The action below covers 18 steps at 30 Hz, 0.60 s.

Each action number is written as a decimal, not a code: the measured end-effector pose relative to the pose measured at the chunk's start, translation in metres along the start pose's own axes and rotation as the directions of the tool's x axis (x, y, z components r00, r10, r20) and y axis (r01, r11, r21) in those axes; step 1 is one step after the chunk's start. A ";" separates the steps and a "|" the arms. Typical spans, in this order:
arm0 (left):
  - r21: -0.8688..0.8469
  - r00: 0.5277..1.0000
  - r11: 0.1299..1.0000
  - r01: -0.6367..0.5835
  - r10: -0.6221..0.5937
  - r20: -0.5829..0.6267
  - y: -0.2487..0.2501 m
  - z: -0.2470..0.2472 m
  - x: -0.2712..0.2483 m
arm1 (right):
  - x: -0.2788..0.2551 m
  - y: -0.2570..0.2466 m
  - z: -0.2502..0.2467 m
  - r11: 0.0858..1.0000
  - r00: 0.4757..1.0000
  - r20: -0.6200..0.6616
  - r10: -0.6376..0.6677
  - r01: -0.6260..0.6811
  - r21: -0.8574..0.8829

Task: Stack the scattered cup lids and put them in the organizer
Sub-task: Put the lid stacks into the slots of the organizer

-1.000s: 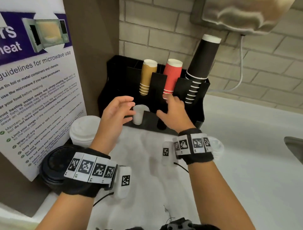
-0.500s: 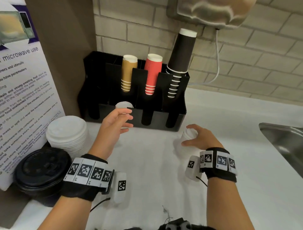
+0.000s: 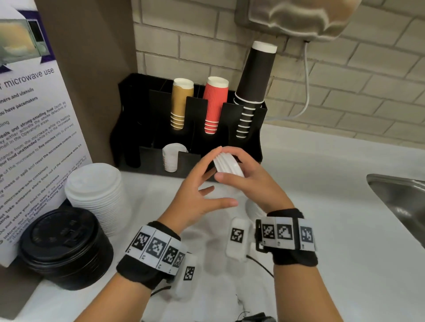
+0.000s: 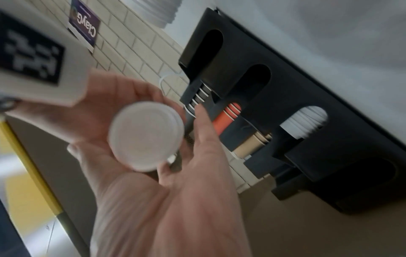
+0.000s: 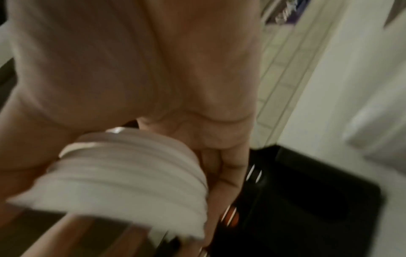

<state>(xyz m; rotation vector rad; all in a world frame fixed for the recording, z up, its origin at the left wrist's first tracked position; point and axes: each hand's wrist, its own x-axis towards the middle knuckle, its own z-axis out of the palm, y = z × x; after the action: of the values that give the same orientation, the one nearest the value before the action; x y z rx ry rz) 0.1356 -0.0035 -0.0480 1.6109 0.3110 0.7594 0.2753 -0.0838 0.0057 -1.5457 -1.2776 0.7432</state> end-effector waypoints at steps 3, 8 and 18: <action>-0.058 0.995 0.997 -0.054 0.049 -0.083 0.000 -0.002 0.000 | 0.003 -0.001 0.009 0.999 1.000 0.002 -0.015 0.015 0.038; -0.085 0.988 0.994 -0.073 0.061 -0.139 0.003 -0.010 -0.002 | 0.002 0.003 0.002 0.992 0.996 0.092 0.017 -0.029 0.120; -0.052 0.992 0.998 -0.038 0.031 -0.121 0.005 -0.018 -0.003 | 0.003 0.001 0.006 0.985 0.997 0.081 -0.015 0.001 0.172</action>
<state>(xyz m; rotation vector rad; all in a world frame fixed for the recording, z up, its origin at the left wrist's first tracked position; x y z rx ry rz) 0.1204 0.0078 -0.0444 1.5256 0.3468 0.8865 0.2707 -0.0796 0.0030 -1.3821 -1.2442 0.8961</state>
